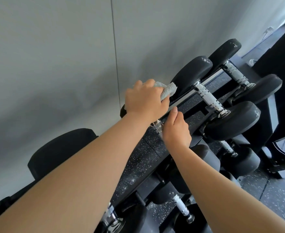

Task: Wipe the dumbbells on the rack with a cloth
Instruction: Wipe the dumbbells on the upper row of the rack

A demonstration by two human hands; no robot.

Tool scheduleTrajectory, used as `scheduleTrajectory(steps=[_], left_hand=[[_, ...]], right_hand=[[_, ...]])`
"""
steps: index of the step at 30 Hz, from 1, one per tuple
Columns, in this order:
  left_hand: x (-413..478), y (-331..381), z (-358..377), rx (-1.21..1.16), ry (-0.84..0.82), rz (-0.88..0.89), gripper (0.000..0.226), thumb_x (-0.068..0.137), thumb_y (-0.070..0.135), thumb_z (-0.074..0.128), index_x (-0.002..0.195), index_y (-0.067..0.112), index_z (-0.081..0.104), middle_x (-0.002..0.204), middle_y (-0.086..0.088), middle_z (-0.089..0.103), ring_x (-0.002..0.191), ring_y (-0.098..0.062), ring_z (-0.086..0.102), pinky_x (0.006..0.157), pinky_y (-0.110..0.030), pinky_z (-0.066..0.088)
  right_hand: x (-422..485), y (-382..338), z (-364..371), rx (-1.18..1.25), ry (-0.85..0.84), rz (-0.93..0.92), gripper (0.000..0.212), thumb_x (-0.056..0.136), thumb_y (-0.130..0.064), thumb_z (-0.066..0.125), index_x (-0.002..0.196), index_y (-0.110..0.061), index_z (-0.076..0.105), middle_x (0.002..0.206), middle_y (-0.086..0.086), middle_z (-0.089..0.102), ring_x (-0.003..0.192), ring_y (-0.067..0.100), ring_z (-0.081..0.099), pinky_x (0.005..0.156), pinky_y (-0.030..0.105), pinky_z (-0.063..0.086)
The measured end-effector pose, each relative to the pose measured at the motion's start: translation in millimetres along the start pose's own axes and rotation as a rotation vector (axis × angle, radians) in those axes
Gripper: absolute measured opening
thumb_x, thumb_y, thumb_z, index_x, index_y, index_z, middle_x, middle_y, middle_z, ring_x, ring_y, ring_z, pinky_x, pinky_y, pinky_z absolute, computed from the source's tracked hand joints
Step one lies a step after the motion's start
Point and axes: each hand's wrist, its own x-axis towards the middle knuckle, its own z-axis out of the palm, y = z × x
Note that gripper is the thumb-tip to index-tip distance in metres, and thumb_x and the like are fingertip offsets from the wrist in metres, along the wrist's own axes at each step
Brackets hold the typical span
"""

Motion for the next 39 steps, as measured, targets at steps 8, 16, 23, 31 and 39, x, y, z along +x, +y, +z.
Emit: scheduleTrajectory(steps=[8, 16, 23, 31, 39], left_hand=[[60, 24, -5, 0.133, -0.495, -0.052, 0.030, 0.090, 0.038, 0.041, 0.102, 0.018, 0.059, 0.098, -0.008, 0.059, 0.095, -0.033, 0.059, 0.086, -0.042, 0.052], [67, 29, 1, 0.260, -0.534, 0.066, 0.031, 0.089, 0.038, 0.041, 0.100, 0.015, 0.059, 0.089, -0.008, 0.056, 0.085, -0.031, 0.057, 0.077, -0.035, 0.049], [34, 17, -6, 0.078, -0.232, -0.003, 0.042, 0.093, 0.042, 0.036, 0.065, 0.013, 0.046, 0.074, -0.007, 0.052, 0.075, -0.028, 0.047, 0.066, -0.033, 0.042], [-25, 1, 12, -0.116, 0.281, -0.091, 0.036, 0.079, 0.046, 0.052, 0.099, 0.025, 0.074, 0.118, 0.007, 0.066, 0.105, -0.028, 0.056, 0.074, -0.036, 0.034], [-29, 0, 7, -0.109, 0.159, -0.238, 0.037, 0.087, 0.054, 0.048, 0.110, 0.034, 0.069, 0.122, 0.006, 0.059, 0.110, -0.026, 0.051, 0.080, -0.038, 0.033]], right_hand=[[3, 2, 1, 0.029, 0.009, -0.008, 0.054, 0.105, -0.049, 0.011, 0.122, -0.015, 0.050, 0.115, 0.009, 0.060, 0.087, 0.027, 0.043, 0.077, 0.037, 0.030], [1, 4, 1, 0.065, 0.041, -0.005, 0.055, 0.105, -0.048, 0.010, 0.126, -0.016, 0.048, 0.119, 0.009, 0.060, 0.091, 0.027, 0.046, 0.078, 0.036, 0.029], [-3, 2, 1, 0.090, 0.071, -0.005, 0.055, 0.105, -0.047, 0.010, 0.129, -0.015, 0.048, 0.122, 0.009, 0.061, 0.109, 0.034, 0.054, 0.078, 0.036, 0.028], [0, 4, 4, 0.088, 0.103, -0.006, 0.057, 0.105, -0.047, 0.008, 0.123, -0.014, 0.051, 0.101, 0.001, 0.054, 0.092, 0.026, 0.050, 0.077, 0.037, 0.031], [2, 6, 5, 0.070, 0.092, -0.012, 0.059, 0.104, -0.049, 0.006, 0.123, -0.015, 0.051, 0.103, 0.003, 0.059, 0.087, 0.023, 0.047, 0.077, 0.037, 0.033]])
